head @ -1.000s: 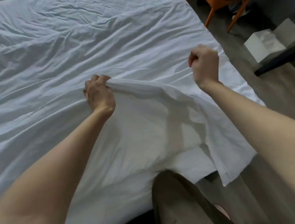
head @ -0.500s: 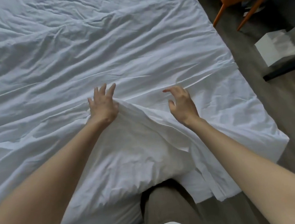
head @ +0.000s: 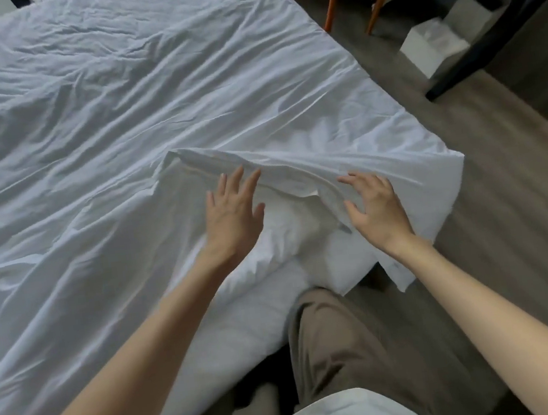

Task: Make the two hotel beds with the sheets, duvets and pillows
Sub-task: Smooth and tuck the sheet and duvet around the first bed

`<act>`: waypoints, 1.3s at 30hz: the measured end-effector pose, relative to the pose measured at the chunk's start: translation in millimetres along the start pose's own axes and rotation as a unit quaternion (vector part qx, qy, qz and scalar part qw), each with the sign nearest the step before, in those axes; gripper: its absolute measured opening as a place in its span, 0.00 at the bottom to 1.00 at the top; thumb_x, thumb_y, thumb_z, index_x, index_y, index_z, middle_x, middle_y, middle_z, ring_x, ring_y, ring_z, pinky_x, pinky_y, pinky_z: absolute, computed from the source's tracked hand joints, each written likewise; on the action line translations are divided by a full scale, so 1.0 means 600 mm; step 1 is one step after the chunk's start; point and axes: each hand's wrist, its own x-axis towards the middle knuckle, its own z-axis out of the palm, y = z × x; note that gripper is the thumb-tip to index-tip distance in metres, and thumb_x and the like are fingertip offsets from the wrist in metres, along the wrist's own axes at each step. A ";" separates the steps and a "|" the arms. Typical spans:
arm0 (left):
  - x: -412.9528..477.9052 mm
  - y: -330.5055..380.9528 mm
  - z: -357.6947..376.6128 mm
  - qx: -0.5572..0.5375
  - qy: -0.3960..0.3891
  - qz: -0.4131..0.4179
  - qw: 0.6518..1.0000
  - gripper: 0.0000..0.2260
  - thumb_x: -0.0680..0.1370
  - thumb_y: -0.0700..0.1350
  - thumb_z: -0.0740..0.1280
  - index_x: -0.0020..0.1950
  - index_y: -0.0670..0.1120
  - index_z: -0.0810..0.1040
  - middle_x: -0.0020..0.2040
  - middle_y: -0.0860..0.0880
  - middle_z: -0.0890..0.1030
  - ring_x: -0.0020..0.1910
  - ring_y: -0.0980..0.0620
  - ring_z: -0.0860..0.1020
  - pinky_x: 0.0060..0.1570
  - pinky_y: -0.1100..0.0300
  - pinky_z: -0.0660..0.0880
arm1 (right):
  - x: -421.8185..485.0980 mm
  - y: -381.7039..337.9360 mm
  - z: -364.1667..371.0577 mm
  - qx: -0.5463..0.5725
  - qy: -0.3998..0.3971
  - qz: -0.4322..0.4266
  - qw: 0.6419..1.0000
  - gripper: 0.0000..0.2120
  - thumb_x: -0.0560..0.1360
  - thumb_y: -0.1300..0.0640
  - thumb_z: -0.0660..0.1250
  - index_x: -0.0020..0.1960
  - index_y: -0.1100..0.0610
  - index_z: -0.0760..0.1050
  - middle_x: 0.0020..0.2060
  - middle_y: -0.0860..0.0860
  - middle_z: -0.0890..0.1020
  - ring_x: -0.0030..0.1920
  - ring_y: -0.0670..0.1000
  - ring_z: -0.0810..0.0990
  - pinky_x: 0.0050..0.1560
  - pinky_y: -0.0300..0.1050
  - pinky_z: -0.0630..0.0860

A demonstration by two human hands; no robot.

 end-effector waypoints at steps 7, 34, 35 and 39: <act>-0.083 0.087 0.066 -0.053 -0.019 0.027 0.998 0.25 0.80 0.48 0.63 0.76 0.51 0.62 0.76 0.46 0.62 0.74 0.44 0.62 0.70 0.50 0.62 | -0.144 0.093 -0.032 -0.030 -0.035 0.096 0.994 0.23 0.77 0.58 0.64 0.72 0.52 0.67 0.70 0.51 0.68 0.70 0.54 0.63 0.70 0.52 0.64; -0.007 0.413 0.562 -0.397 0.101 -0.403 0.818 0.46 0.72 0.55 0.73 0.80 0.52 0.46 0.77 0.43 0.57 0.76 0.46 0.57 0.72 0.50 0.58 | -0.132 0.526 -0.103 -0.050 -0.241 -0.024 0.969 0.35 0.78 0.57 0.63 0.78 0.42 0.48 0.78 0.50 0.48 0.77 0.56 0.49 0.76 0.58 0.51; 0.000 0.412 0.578 -0.399 0.096 -0.400 0.820 0.48 0.71 0.56 0.75 0.79 0.54 0.46 0.76 0.43 0.58 0.76 0.46 0.58 0.72 0.50 0.59 | -0.118 0.533 -0.094 -0.041 -0.243 -0.021 0.969 0.35 0.78 0.57 0.63 0.78 0.42 0.48 0.79 0.50 0.48 0.77 0.56 0.49 0.76 0.58 0.52; 0.023 0.414 0.634 -0.391 0.094 -0.415 0.816 0.51 0.67 0.58 0.77 0.78 0.57 0.45 0.73 0.44 0.54 0.73 0.45 0.61 0.70 0.52 0.62 | -0.056 0.561 -0.053 0.005 -0.266 -0.007 0.964 0.37 0.78 0.60 0.63 0.78 0.40 0.48 0.79 0.47 0.48 0.78 0.52 0.49 0.75 0.61 0.56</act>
